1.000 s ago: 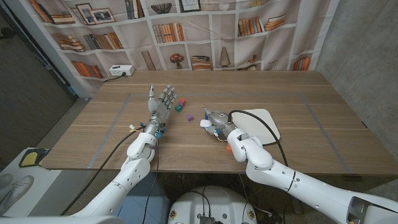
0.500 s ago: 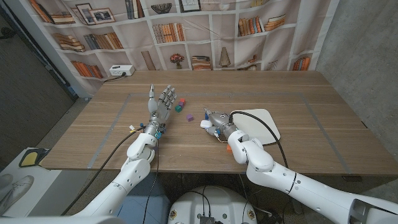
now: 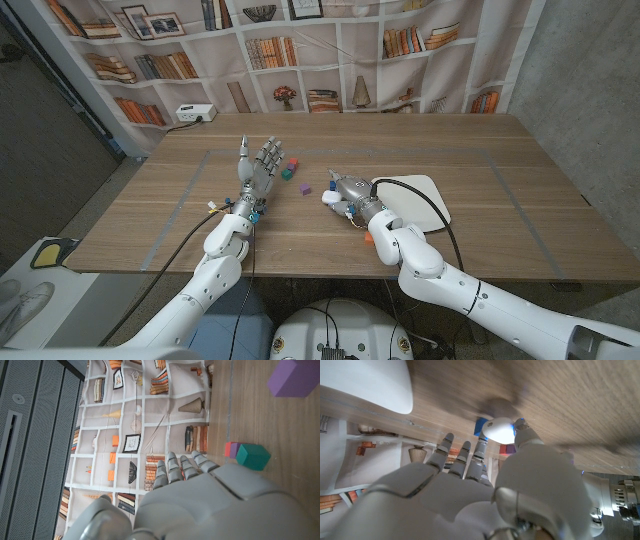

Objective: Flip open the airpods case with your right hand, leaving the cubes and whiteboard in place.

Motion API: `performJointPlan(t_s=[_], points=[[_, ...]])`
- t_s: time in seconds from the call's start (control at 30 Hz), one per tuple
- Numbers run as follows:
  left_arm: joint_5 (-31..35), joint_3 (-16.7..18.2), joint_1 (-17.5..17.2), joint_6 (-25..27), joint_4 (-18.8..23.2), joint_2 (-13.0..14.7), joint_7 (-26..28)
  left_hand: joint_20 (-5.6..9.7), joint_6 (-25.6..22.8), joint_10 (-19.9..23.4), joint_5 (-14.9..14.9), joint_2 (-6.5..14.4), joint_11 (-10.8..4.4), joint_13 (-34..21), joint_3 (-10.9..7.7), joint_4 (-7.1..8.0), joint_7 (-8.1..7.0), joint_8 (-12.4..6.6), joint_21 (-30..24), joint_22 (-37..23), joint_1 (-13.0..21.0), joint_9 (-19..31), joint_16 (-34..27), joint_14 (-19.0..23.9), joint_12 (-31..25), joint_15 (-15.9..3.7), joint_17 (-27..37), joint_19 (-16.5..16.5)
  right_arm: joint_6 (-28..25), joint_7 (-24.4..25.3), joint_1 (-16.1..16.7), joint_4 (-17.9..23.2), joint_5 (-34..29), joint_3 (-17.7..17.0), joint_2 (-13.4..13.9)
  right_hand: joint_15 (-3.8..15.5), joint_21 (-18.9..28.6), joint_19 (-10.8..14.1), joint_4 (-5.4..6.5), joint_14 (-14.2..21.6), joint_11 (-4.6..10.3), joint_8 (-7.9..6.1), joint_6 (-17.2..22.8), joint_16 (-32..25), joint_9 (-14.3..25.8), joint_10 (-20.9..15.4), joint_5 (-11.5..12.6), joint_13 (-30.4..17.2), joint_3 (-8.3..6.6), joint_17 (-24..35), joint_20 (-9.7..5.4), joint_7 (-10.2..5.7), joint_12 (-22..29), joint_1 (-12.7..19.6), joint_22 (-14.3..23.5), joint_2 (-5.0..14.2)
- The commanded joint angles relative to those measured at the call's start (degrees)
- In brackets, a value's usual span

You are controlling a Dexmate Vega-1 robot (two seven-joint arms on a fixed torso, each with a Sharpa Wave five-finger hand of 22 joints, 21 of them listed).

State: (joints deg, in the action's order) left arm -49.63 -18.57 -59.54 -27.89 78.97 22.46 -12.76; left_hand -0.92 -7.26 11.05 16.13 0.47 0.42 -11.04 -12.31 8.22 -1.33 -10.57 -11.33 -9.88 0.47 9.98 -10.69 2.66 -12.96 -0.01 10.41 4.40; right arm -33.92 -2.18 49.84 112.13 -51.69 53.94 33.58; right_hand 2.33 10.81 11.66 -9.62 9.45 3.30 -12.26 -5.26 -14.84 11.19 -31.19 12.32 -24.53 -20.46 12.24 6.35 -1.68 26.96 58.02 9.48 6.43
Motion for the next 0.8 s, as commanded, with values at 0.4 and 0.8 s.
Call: performJointPlan(t_s=[0.4,0.8], points=[[0.84,-0.05,-0.6,-0.47,1.5,0.58,0.57,-0.04,-0.39,0.8,0.57,0.29,-0.3,-0.24,0.55,0.05,0.06,-0.24,0.25,-0.16,0.78,0.19,0.0,0.63,0.19,0.05,-0.05,0.29,-0.26,4.88,2.13,3.72,-1.03,-2.72,0.65,3.62,0.16,0.84,0.32,1.18,3.42,0.41,-0.71,-0.29,-0.02,-3.68,-0.35,-0.78,0.5,0.13,-0.64,0.06,1.01,0.7,0.06,-0.01],[2.91,-0.63,-0.85,0.25,4.21,1.76,2.78,-0.06,-2.22,2.77,0.3,2.04,-0.41,-0.28,-0.53,-1.31,0.25,-0.9,0.4,-0.08,3.25,0.26,0.17,0.17,-0.37,-0.03,-0.21,-0.05,-0.15,7.87,2.56,4.8,-2.42,-4.76,1.19,4.53,0.25,1.46,0.43,1.69,3.31,0.44,-0.42,-0.25,-0.01,-3.9,-0.39,-1.1,0.71,0.19,-2.07,0.03,1.46,0.97,0.08,0.03]])
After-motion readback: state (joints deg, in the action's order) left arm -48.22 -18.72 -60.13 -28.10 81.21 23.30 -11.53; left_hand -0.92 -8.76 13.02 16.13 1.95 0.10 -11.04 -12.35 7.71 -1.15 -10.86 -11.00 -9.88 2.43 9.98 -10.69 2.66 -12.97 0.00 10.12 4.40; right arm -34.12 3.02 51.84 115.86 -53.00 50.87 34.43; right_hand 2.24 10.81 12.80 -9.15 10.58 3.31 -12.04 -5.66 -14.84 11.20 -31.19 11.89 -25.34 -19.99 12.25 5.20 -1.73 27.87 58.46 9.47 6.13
